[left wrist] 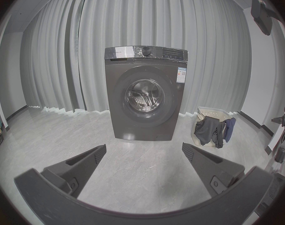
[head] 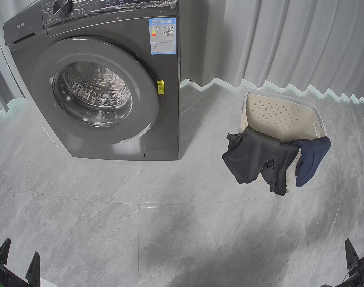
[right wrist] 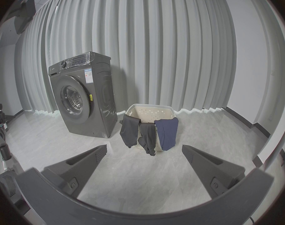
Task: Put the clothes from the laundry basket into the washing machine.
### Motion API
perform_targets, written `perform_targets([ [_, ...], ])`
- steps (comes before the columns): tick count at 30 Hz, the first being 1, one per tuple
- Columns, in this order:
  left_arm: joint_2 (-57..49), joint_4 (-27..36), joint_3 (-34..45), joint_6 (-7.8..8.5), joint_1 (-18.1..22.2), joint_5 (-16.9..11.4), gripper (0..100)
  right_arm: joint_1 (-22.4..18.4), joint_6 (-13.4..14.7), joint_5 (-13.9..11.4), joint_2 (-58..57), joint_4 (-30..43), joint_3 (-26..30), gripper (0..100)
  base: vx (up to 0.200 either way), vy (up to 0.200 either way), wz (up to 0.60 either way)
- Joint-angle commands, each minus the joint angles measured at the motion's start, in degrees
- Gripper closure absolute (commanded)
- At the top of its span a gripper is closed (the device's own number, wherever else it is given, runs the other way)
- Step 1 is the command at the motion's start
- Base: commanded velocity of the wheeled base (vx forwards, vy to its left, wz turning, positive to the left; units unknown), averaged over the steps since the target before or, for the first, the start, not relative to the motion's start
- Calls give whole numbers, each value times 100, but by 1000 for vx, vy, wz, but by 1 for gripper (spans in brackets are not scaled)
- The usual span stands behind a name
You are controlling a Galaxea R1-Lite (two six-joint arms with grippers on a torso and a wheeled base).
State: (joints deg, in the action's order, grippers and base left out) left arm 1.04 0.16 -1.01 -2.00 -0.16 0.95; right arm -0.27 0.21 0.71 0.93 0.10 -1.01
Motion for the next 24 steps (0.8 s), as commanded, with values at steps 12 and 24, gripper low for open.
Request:
perform_targets([
  [12,-86,2,92,-2,-2,2,0,9,-3,0,-5,8,92,0,0,-200,0],
  [24,-86,2,92,-2,-2,10,0,9,-12,-9,-5,-1,92,0,0,-33,-250],
])
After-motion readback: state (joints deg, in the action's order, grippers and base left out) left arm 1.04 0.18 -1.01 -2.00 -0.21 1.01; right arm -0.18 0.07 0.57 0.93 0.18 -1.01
